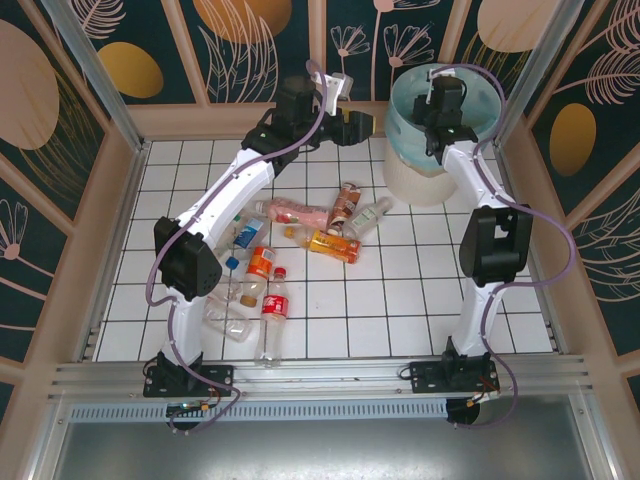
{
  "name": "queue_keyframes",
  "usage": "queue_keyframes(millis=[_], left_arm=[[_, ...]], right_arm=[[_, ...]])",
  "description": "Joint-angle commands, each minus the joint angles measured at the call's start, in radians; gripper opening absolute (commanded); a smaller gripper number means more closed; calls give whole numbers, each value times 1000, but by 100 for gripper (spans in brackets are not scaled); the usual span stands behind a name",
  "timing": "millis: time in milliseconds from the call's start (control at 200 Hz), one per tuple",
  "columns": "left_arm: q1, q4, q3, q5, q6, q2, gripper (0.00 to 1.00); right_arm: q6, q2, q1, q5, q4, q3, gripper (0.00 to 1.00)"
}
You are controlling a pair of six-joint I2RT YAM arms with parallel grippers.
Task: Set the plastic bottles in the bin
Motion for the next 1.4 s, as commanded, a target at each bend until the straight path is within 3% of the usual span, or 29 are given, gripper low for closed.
queue_keyframes(millis=[0, 70, 150, 550, 776, 1021, 1396], left_arm=[[0, 0, -6, 0, 4, -31, 67], [0, -1, -5, -1, 7, -35, 68], [1, -3, -3, -6, 14, -40, 68], [0, -6, -10, -20, 12, -59, 68], [0, -62, -36, -86, 53, -124, 69], [0, -94, -314, -246, 98, -346, 72], [-1, -294, -765, -439, 66, -737, 75]], right_arm=[[43, -1, -1, -78, -42, 67, 41], [65, -34, 2, -107, -41, 74, 50], [87, -84, 7, -123, -32, 70, 52], [106, -238, 28, -139, -30, 21, 52], [86, -298, 121, -144, -76, 39, 52], [68, -343, 308, -149, -161, 12, 51], [390, -463, 480, -337, -178, -372, 46]])
